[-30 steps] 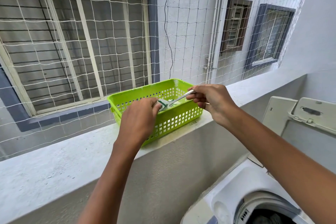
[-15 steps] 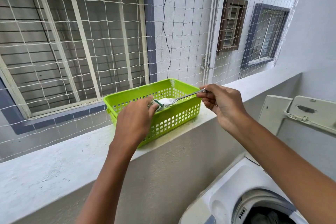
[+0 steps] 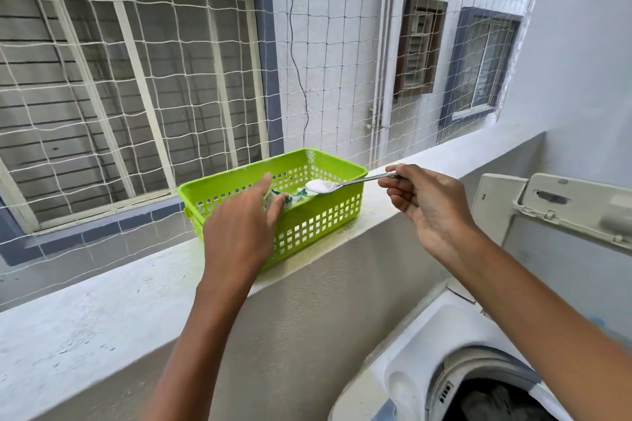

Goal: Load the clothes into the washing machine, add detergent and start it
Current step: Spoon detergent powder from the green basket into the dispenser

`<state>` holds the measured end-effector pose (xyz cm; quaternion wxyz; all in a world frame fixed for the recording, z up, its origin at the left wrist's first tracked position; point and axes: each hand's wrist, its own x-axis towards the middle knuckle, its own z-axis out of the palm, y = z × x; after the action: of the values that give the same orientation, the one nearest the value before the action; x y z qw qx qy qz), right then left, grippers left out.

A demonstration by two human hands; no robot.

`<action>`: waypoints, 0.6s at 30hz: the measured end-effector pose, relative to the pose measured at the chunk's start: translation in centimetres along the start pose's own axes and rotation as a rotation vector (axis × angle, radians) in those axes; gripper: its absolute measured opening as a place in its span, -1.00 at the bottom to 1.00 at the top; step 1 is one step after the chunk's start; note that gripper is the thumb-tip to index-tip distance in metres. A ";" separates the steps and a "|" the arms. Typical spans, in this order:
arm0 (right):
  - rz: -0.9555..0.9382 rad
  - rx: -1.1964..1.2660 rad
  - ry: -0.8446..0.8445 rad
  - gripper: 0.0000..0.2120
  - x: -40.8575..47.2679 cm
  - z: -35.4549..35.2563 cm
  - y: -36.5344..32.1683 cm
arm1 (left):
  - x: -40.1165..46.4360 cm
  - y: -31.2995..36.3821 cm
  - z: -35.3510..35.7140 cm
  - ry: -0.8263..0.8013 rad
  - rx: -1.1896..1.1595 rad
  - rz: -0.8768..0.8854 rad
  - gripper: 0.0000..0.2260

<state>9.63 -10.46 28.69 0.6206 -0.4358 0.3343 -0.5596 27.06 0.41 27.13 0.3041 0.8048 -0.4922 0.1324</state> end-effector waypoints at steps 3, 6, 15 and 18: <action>-0.021 0.029 0.024 -0.86 -0.3 -1.6 -0.4 | -0.6 1.0 0.3 0.065 -0.081 -0.034 -0.59; -0.042 0.045 0.070 -0.87 -0.6 -3.6 -1.0 | -1.2 3.0 0.9 0.142 -0.202 -0.021 -0.59; -0.146 0.079 0.280 -0.86 -1.9 -10.9 -2.9 | -2.4 10.4 7.5 0.066 -0.609 0.271 -0.61; -0.173 0.078 0.359 -0.85 -2.6 -13.8 -3.3 | -2.9 12.6 10.5 -0.099 -0.731 0.301 -0.59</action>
<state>-4.51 -10.18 26.01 0.5169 -0.3319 0.3791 -0.6921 13.75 -8.17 21.98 0.5235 0.5681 -0.6332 -0.0473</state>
